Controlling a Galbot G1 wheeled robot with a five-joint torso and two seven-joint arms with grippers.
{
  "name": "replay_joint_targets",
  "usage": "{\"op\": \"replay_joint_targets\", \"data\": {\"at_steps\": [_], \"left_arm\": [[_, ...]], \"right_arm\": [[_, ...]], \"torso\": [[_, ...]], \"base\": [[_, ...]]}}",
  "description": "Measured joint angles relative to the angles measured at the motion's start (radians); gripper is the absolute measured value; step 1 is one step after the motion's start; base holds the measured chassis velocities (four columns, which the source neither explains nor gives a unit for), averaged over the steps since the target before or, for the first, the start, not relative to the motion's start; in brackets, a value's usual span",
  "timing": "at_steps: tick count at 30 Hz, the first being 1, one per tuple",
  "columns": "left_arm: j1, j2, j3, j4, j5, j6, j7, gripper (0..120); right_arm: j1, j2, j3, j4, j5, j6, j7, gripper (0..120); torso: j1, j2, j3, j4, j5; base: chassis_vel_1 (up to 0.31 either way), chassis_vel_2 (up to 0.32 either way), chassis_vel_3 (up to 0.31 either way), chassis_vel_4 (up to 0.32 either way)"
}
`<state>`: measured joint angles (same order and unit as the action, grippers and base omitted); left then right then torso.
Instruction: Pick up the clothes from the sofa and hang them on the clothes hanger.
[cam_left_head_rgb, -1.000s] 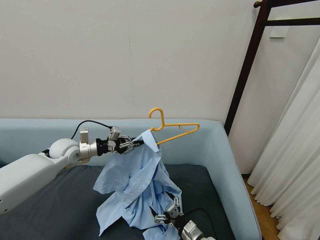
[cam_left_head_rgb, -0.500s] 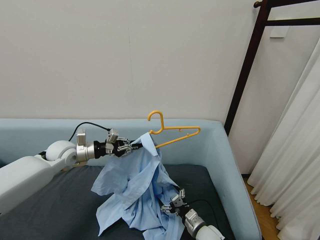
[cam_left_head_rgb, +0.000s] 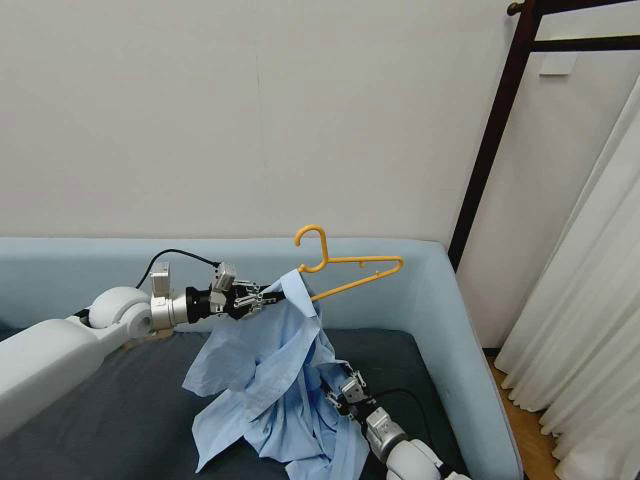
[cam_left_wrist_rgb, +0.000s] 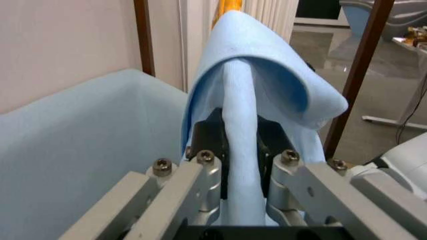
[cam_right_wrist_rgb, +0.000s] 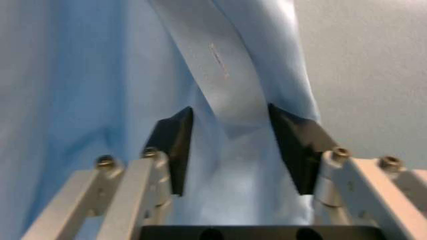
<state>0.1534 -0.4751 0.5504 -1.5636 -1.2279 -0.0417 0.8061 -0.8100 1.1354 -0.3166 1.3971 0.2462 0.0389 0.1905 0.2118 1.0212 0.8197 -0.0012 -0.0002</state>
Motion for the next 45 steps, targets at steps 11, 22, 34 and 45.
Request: {"op": "replay_joint_targets", "data": {"at_steps": [11,22,34,45], "left_arm": [[0.134,0.086,-0.124,-0.069,-0.029,0.009,-0.004,8],[0.158,0.108,-0.143,-0.056,-0.021,-0.009,-0.009,8],[0.153,0.076,-0.139,-0.008,-0.016,-0.022,-0.018,8],[0.146,0.068,-0.131,-0.01,-0.026,-0.02,-0.025,8]], "right_arm": [[0.044,0.037,-0.004,-0.046,0.032,-0.099,0.058,1],[-0.036,-0.016,0.039,0.062,0.032,-0.101,0.07,0],[-0.168,-0.095,0.1,0.171,-0.084,-0.029,0.032,7],[-0.09,-0.02,-0.002,0.133,-0.198,-0.026,0.08,47]], "torso": [[0.0,0.0,0.0,0.0003,-0.0001],[0.0,0.0,0.0,0.0002,0.0002],[0.0,0.0,0.0,0.0,0.0001],[0.0,0.0,0.0,0.0002,-0.0001]], "base": [[0.0,0.0,0.0,0.0],[0.0,0.0,0.0,0.0],[0.0,0.0,0.0,0.0],[0.0,0.0,0.0,0.0]]}}
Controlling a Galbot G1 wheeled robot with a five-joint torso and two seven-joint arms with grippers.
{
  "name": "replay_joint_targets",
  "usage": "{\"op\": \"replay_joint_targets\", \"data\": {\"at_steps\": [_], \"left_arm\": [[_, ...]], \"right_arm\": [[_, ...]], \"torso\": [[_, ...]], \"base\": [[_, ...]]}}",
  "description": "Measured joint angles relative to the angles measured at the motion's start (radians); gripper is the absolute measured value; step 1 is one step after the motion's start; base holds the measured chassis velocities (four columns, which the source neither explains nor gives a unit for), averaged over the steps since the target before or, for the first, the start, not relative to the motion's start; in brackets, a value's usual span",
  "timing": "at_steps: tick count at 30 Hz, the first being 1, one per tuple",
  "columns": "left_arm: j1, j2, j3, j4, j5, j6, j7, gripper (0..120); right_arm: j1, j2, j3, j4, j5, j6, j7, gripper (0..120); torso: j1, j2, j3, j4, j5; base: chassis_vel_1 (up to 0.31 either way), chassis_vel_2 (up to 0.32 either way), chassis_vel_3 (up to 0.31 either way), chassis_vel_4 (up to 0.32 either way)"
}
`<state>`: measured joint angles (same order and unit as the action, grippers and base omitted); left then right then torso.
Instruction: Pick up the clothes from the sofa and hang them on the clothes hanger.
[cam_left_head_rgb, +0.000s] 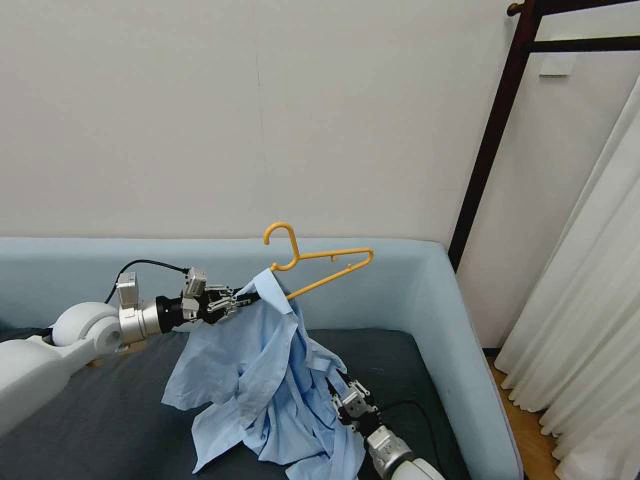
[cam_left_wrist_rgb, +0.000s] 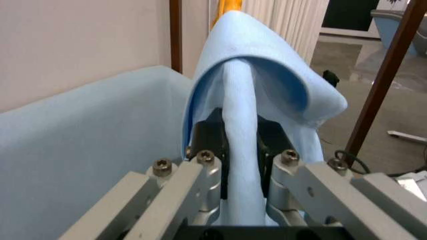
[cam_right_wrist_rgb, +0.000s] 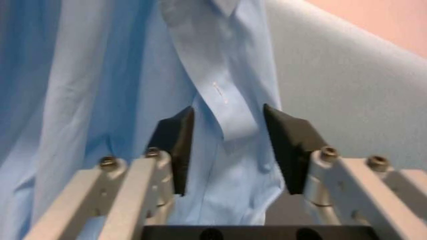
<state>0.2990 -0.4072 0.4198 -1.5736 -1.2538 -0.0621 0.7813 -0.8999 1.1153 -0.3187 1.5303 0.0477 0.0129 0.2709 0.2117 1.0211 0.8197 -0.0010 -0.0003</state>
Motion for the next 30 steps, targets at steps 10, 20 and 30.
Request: {"op": "replay_joint_targets", "data": {"at_steps": [10,20,30], "left_arm": [[0.004,0.01,0.005,-0.016,-0.006,0.002,-0.002,8],[-0.004,0.003,0.014,-0.023,-0.018,0.006,-0.01,8],[0.009,0.012,0.011,-0.037,-0.016,0.006,-0.012,8]], "right_arm": [[0.045,0.04,-0.031,-0.064,0.018,-0.056,0.054,72],[0.085,0.087,-0.057,-0.106,0.058,-0.079,0.104,39],[0.096,0.085,-0.051,-0.117,0.063,-0.079,0.118,4]], "torso": [[0.0,0.0,0.0,-0.0002,0.0],[0.0,0.0,0.0,-0.0002,0.0001],[0.0,0.0,0.0,0.0,0.0001]], "base": [[0.0,0.0,0.0,0.0],[0.0,0.0,0.0,0.0],[0.0,0.0,0.0,0.0]]}}
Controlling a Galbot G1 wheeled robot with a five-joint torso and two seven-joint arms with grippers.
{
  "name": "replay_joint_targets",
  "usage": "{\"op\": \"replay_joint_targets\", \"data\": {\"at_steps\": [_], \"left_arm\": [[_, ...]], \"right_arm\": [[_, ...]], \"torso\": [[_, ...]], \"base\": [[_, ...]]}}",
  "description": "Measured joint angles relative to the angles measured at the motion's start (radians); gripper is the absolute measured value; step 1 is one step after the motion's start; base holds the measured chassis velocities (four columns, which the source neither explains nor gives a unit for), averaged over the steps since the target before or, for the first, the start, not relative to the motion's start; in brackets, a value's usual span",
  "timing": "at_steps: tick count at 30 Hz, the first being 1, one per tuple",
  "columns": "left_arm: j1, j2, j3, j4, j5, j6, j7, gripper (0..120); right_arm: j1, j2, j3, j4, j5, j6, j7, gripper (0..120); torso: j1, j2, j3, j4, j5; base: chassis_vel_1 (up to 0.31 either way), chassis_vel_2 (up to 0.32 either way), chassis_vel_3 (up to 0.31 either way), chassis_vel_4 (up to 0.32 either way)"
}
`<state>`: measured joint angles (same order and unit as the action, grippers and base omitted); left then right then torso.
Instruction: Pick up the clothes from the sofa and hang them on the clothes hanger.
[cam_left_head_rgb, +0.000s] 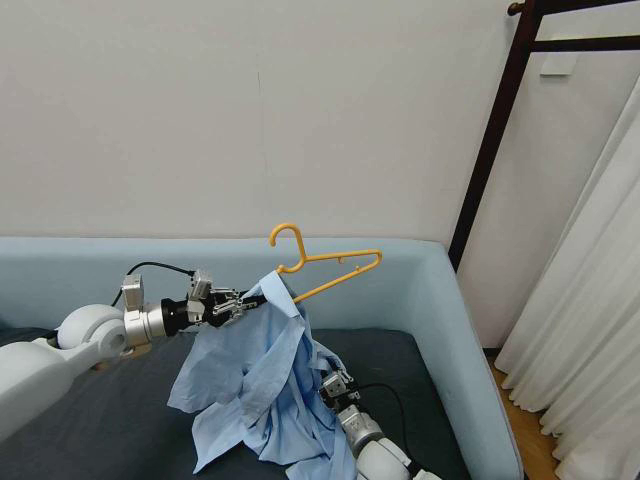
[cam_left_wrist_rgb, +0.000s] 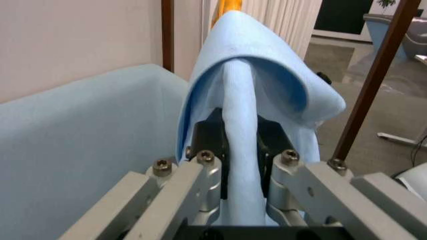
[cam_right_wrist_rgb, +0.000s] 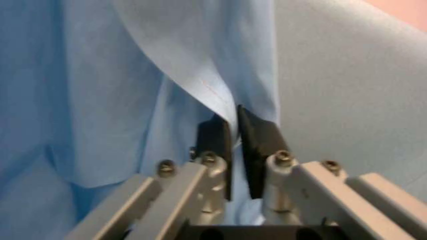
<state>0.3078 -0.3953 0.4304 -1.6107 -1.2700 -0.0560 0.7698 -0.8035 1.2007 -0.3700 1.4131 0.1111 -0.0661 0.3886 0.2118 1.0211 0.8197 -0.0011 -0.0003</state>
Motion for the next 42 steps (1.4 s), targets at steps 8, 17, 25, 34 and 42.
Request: {"op": "replay_joint_targets", "data": {"at_steps": [8,17,25,34,42], "left_arm": [[-0.003,-0.01,-0.001,0.023,-0.01,-0.008,-0.003,8],[-0.002,-0.02,-0.001,0.071,0.114,-0.062,0.099,8],[-0.004,-0.052,-0.001,0.146,0.202,-0.134,0.194,8],[-0.016,-0.057,-0.002,0.176,0.25,-0.157,0.242,8],[-0.046,-0.056,0.004,0.192,0.293,-0.157,0.26,8]], "right_arm": [[-0.014,-0.024,0.033,0.031,0.125,0.023,-0.025,0],[0.022,-0.107,0.075,0.106,0.228,0.034,-0.068,0],[0.117,-0.209,0.111,0.132,0.376,-0.022,-0.092,0],[0.163,-0.297,0.148,0.177,0.462,-0.082,-0.088,0],[0.177,-0.381,0.19,0.295,0.511,-0.123,-0.074,0]], "torso": [[0.0,0.0,0.0,-0.0001,0.0001],[0.0,0.0,0.0,0.0,0.0002],[0.0,0.0,0.0,-0.0001,0.0002],[0.0,0.0,0.0,0.0,0.0002],[0.0,0.0,0.0,-0.0001,0.0001]], "base": [[0.0,0.0,0.0,0.0],[0.0,0.0,0.0,0.0],[0.0,0.0,0.0,0.0],[0.0,0.0,0.0,0.0],[0.0,0.0,0.0,0.0]]}}
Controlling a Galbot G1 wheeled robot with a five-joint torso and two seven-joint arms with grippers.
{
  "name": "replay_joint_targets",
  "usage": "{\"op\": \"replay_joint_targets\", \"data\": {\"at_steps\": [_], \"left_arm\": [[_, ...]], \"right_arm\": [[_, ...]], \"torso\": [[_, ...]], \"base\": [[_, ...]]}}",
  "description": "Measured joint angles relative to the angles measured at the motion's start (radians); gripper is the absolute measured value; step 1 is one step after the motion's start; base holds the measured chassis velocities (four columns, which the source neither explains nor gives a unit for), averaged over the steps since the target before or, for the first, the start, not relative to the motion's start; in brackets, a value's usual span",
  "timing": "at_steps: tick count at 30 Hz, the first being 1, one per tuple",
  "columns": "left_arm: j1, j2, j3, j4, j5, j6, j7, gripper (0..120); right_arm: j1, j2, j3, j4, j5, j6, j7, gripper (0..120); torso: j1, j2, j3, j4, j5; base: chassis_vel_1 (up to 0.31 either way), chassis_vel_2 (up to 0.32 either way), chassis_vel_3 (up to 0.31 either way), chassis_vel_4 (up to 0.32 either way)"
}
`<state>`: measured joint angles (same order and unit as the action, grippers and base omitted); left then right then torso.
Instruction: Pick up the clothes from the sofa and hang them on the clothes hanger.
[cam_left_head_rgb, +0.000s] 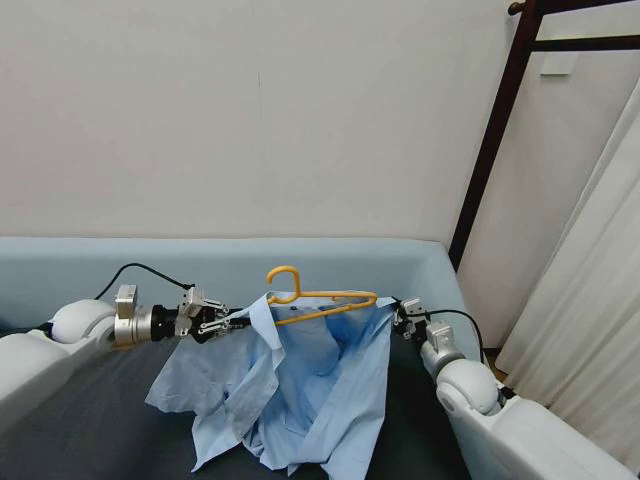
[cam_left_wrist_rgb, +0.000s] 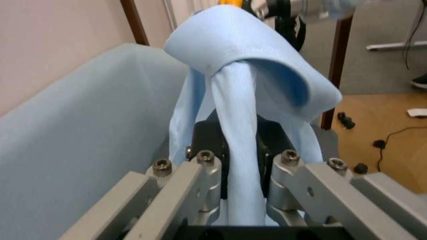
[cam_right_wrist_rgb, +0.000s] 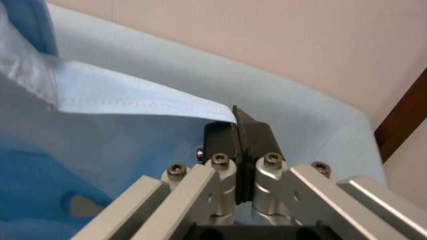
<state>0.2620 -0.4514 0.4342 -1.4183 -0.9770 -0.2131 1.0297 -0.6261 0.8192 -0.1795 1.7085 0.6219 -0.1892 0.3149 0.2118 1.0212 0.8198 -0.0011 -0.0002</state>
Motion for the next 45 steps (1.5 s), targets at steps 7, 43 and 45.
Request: {"op": "replay_joint_targets", "data": {"at_steps": [7,43,45], "left_arm": [[-0.001,-0.01,0.0,0.021,0.112,-0.04,-0.072,8],[-0.702,-0.222,0.534,0.018,-0.278,0.089,-0.215,8],[-0.739,-0.219,0.554,0.009,-0.297,0.091,-0.208,8]], "right_arm": [[-0.006,-0.067,0.079,0.171,0.013,-0.039,0.01,0],[-0.373,-0.194,0.171,0.662,-0.301,0.046,-0.129,0],[-0.364,-0.198,0.173,0.644,-0.312,0.051,-0.129,0]], "torso": [[0.0,0.0,0.0,0.0,0.0],[0.0,0.0,0.0,0.0002,0.0001],[0.0,0.0,0.0,0.0001,0.0001]], "base": [[0.0,0.0,0.0,0.0],[0.0,0.0,0.0,0.0],[0.0,0.0,0.0,0.0]]}}
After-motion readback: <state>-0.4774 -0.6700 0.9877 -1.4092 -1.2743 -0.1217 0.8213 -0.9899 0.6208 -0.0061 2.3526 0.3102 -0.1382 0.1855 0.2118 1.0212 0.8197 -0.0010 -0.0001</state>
